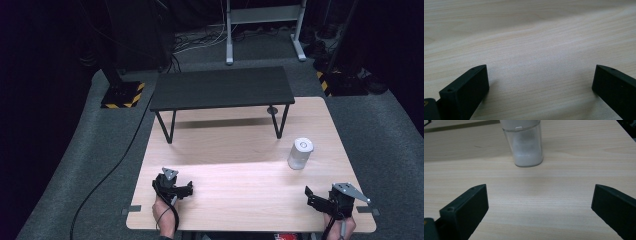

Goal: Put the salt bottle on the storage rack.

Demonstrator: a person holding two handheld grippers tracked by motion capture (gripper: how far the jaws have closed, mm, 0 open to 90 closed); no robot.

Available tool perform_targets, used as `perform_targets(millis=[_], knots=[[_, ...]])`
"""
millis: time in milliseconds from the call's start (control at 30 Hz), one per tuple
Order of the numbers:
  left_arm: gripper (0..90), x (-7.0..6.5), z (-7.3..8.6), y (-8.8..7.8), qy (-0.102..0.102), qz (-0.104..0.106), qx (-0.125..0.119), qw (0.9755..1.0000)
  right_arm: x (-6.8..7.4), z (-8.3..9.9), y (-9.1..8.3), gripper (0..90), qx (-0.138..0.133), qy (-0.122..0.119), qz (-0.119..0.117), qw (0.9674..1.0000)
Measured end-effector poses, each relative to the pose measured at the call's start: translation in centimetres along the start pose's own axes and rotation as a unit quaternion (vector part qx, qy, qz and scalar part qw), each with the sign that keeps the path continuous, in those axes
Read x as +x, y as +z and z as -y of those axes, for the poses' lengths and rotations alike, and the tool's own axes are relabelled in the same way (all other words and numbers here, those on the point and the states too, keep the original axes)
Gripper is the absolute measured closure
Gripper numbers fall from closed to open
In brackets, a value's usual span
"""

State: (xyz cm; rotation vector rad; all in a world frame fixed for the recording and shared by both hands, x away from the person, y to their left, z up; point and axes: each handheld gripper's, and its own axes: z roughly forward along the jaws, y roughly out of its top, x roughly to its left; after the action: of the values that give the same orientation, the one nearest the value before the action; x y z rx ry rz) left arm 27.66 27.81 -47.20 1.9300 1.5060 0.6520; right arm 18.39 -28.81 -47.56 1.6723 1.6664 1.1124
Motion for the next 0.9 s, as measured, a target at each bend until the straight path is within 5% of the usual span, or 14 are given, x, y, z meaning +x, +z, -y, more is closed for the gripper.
perform_targets(millis=[400,900], knots=[[0.2,0.0,0.0,0.0,0.0,0.0,0.0,1.0,0.2,-0.4,1.3,0.0,-0.007,-0.013,-0.016,0.9998],[0.2,0.0,0.0,0.0,0.0,0.0,0.0,1.0,3.8,-3.1,9.0,0.0,-0.019,-0.041,0.039,0.9982]])
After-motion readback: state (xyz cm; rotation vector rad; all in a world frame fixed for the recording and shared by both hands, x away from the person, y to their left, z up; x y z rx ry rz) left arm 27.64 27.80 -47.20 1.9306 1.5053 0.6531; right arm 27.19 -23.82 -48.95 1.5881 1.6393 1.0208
